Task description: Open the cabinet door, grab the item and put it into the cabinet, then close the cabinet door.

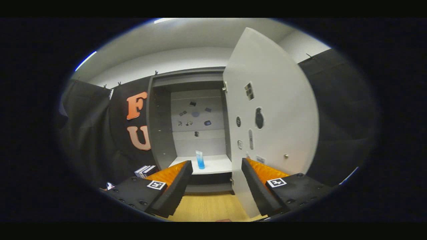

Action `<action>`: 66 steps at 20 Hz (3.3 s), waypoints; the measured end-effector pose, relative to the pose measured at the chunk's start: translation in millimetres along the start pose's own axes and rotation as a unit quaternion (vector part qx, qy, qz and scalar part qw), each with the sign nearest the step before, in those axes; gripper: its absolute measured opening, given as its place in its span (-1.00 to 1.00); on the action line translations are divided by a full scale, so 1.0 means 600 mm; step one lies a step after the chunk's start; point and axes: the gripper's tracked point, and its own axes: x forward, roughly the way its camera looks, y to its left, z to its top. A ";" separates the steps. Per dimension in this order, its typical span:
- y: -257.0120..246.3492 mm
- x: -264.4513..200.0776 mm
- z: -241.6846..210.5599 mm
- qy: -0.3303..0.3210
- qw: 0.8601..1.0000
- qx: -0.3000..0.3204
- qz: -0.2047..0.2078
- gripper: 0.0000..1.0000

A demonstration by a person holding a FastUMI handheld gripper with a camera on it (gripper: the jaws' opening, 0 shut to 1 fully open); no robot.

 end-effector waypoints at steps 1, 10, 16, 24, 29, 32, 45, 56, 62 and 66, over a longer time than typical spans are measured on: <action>-0.013 -0.023 0.010 -0.004 1.000 0.009 -0.005 0.89; -0.201 -0.131 0.081 -0.050 0.992 0.002 -0.116 0.88; -0.303 -0.068 0.045 -0.016 0.990 0.019 -0.136 0.93; -0.331 -0.020 0.015 0.012 0.988 -0.012 -0.151 0.86; -0.335 -0.013 0.016 0.005 0.988 -0.017 -0.155 0.92; -0.339 -0.015 0.023 -0.004 0.985 -0.029 -0.167 0.92; -0.135 0.000 0.006 -0.003 0.997 -0.044 -0.070 0.92; 0.112 0.113 -0.048 0.032 0.994 -0.024 0.099 0.91; 0.180 0.199 -0.079 0.040 0.990 -0.012 0.135 0.91; 0.220 0.268 -0.094 0.043 0.988 -0.020 0.146 0.91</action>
